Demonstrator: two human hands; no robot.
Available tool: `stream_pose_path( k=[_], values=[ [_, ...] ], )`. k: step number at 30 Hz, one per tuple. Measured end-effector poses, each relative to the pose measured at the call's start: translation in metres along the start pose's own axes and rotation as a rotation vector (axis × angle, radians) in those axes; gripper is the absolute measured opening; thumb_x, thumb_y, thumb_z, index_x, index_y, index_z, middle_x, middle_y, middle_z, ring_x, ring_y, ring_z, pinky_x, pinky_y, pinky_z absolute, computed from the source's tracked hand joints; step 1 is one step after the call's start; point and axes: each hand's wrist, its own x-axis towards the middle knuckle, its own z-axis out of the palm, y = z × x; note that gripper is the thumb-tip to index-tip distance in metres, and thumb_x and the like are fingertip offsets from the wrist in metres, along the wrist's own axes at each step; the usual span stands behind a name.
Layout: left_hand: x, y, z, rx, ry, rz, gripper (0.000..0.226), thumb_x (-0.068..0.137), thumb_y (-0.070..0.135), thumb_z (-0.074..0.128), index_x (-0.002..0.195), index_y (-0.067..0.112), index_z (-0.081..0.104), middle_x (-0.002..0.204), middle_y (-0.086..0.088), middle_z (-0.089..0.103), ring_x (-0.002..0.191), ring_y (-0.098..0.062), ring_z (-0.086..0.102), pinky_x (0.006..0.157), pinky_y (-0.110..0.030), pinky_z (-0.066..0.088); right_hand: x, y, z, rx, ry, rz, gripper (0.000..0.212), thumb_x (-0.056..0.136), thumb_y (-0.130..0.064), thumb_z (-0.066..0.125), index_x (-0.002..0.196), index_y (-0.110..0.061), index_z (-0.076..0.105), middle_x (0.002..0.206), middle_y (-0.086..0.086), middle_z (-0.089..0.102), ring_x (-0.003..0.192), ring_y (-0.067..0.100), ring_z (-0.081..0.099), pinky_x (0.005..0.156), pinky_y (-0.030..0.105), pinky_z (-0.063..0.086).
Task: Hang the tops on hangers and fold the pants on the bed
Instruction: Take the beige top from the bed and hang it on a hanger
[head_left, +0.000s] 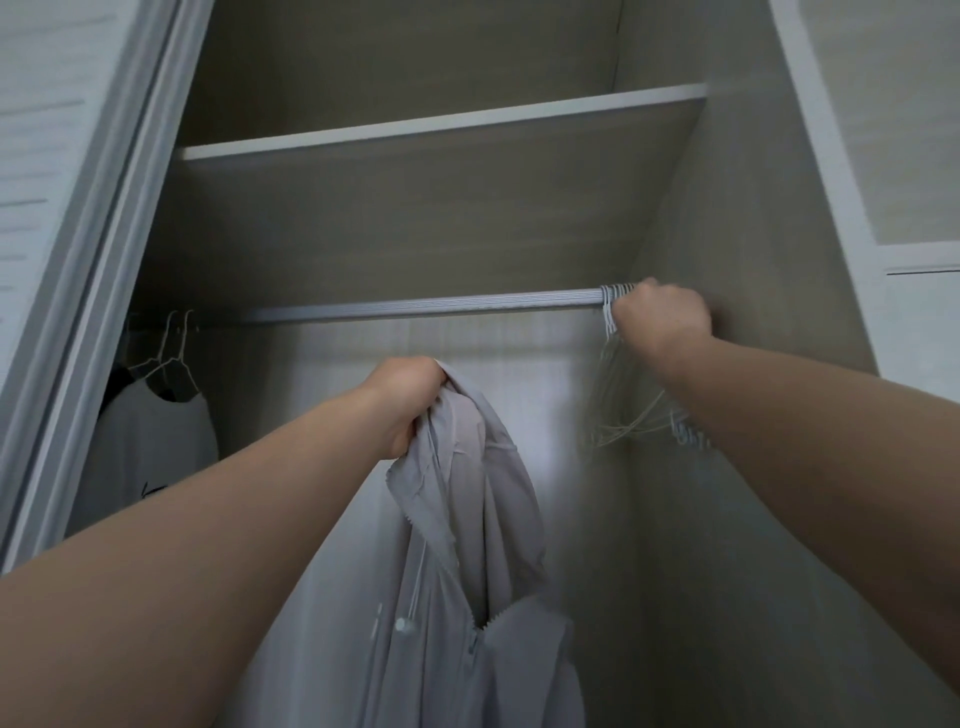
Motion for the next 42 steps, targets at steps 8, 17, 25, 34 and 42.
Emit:
stream_pose_path(
  k=[8,17,25,34,42],
  values=[
    [-0.015,-0.019,0.003,0.01,-0.038,-0.088,0.021,0.093,0.002,0.047,0.095,-0.004,0.067,0.094,-0.024,0.073,0.084,-0.038,0.073,0.085,-0.054,0.059,0.001,0.003,-0.003,0.081,0.006,0.032,0.037,0.101,-0.001,0.038,0.132,-0.001,0.058,0.128,0.02,0.05,0.12,0.042,0.052,0.088,0.045,0.049],
    [-0.029,-0.029,0.0,0.015,-0.06,-0.125,0.024,0.091,0.003,0.049,0.104,-0.006,0.067,0.105,-0.026,0.073,0.096,-0.041,0.072,0.089,-0.053,0.056,-0.013,0.001,0.001,0.048,-0.112,-0.032,0.04,0.098,0.003,0.039,0.133,0.0,0.058,0.131,0.021,0.056,0.12,0.043,0.06,0.09,0.046,0.05],
    [-0.033,-0.024,-0.003,0.001,-0.049,-0.105,0.02,0.093,0.005,0.05,0.099,-0.004,0.067,0.103,-0.026,0.073,0.095,-0.04,0.072,0.086,-0.051,0.058,-0.009,-0.003,-0.006,0.119,-0.062,-0.033,0.034,0.093,0.004,0.046,0.119,-0.003,0.066,0.121,0.018,0.066,0.11,0.041,0.065,0.081,0.041,0.051],
    [-0.033,-0.014,-0.01,0.046,-0.006,-0.065,0.021,0.093,0.006,0.051,0.1,-0.005,0.067,0.102,-0.027,0.073,0.094,-0.042,0.072,0.082,-0.05,0.059,-0.002,0.006,-0.025,0.492,0.01,0.203,0.028,0.091,0.003,0.05,0.119,0.005,0.053,0.122,0.028,0.061,0.114,0.047,0.059,0.086,0.046,0.049],
    [-0.034,-0.033,-0.003,0.441,0.042,0.208,0.032,0.097,0.027,0.053,0.068,0.015,0.056,0.063,0.0,0.053,0.061,-0.019,0.051,0.053,-0.027,0.035,-0.044,0.007,-0.041,1.083,-0.089,0.508,0.021,0.096,-0.009,0.051,0.111,0.004,0.06,0.094,0.02,0.057,0.085,0.031,0.061,0.064,0.03,0.042]
  ],
)
